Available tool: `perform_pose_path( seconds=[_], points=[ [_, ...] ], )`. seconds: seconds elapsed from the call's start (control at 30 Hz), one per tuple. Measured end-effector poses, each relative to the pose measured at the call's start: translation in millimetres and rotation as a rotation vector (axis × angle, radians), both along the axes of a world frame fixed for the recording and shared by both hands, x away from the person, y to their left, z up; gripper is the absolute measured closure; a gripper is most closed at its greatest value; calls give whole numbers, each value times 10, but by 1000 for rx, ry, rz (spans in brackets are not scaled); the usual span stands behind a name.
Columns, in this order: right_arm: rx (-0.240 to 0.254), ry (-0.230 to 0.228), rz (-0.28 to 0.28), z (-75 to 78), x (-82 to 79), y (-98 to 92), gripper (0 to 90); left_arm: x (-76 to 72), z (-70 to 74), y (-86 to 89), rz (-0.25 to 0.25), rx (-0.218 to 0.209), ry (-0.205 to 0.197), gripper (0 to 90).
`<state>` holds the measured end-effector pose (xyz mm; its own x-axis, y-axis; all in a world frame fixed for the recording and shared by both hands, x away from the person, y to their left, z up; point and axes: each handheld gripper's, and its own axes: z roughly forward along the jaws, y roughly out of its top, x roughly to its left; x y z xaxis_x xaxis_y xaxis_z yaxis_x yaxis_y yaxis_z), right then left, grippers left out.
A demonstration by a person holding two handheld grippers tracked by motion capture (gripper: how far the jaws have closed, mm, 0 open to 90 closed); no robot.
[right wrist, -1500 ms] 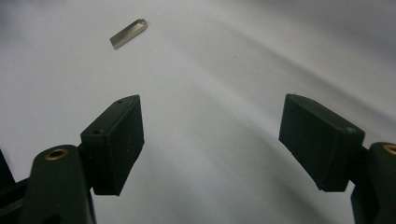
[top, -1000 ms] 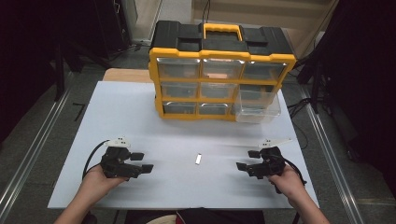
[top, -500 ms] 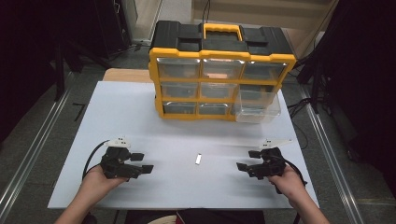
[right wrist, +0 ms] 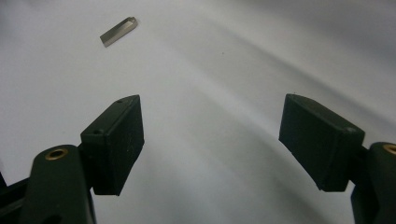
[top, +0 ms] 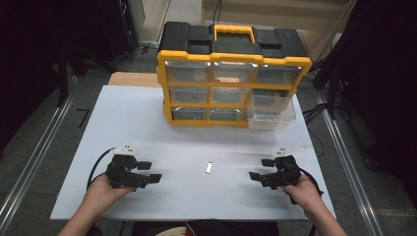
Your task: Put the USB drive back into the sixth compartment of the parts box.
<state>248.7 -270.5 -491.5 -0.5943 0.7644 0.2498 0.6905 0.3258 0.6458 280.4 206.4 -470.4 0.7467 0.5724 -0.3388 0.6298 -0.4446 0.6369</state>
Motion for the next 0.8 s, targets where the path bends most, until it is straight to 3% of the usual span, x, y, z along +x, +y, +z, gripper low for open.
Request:
perform_pose_path(
  seconds=[0.23,0.27,0.3,0.4,0.63,0.8],
  points=[
    [6,-12,8,21,-11,21,203,3,0,-20,-2,-11,3,304],
    [6,-10,9,19,-11,26,203,4,6,-29,1,-10,15,304],
    [4,-9,11,17,-12,28,203,18,12,-47,0,-28,51,304],
    [5,-8,11,15,-11,26,203,26,31,-88,-10,-36,73,305],
    [6,-3,2,5,-5,18,203,49,86,-188,-35,-28,35,304],
    [8,-5,3,8,-4,14,203,83,93,-300,-63,20,-8,298]
  ],
)
